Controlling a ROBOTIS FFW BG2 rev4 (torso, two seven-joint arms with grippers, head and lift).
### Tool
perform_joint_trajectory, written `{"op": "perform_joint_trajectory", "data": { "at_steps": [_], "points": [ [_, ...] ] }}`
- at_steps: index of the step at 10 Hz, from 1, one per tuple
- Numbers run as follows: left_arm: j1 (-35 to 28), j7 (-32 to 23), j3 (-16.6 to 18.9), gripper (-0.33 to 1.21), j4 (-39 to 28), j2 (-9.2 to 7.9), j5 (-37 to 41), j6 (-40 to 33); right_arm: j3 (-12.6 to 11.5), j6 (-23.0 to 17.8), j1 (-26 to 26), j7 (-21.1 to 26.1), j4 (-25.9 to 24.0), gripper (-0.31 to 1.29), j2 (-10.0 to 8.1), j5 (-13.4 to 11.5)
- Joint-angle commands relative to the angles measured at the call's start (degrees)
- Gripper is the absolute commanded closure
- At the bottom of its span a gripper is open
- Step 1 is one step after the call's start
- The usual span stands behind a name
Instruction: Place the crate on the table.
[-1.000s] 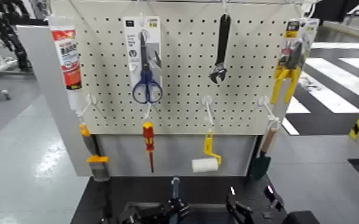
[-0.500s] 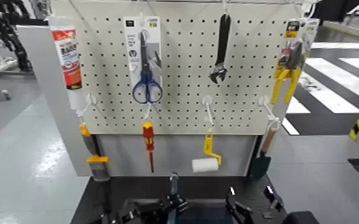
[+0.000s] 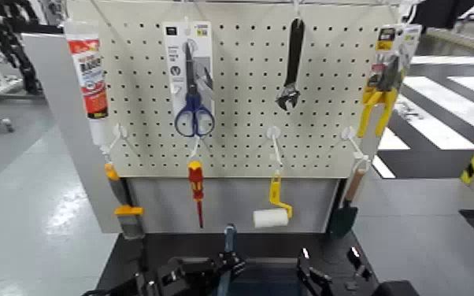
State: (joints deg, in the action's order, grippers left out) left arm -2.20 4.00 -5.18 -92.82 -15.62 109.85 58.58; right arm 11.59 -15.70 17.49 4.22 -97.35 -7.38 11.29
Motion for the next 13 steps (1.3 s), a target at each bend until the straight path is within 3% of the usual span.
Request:
{"op": "perform_joint_trajectory", "data": {
  "at_steps": [1, 8, 13],
  "points": [
    [3.0, 1.9, -0.4, 1.12, 2.8, -0.72, -2.7, 0.7, 0.2, -0.2, -0.1, 0.0, 0.3, 0.14, 0.0, 0.2],
    [8.9, 8.7, -2.3, 1.12, 9.9, 0.51, -9.6, -1.0, 0.7, -0.4, -0.4, 0.0, 0.7, 0.14, -0.09, 0.7],
    [12.3, 11.6, -4.9, 1.12, 13.9, 0.51, -11.3, -2.6, 0.9, -0.6, -0.6, 0.0, 0.8, 0.14, -0.09, 0.8]
  ]
}}
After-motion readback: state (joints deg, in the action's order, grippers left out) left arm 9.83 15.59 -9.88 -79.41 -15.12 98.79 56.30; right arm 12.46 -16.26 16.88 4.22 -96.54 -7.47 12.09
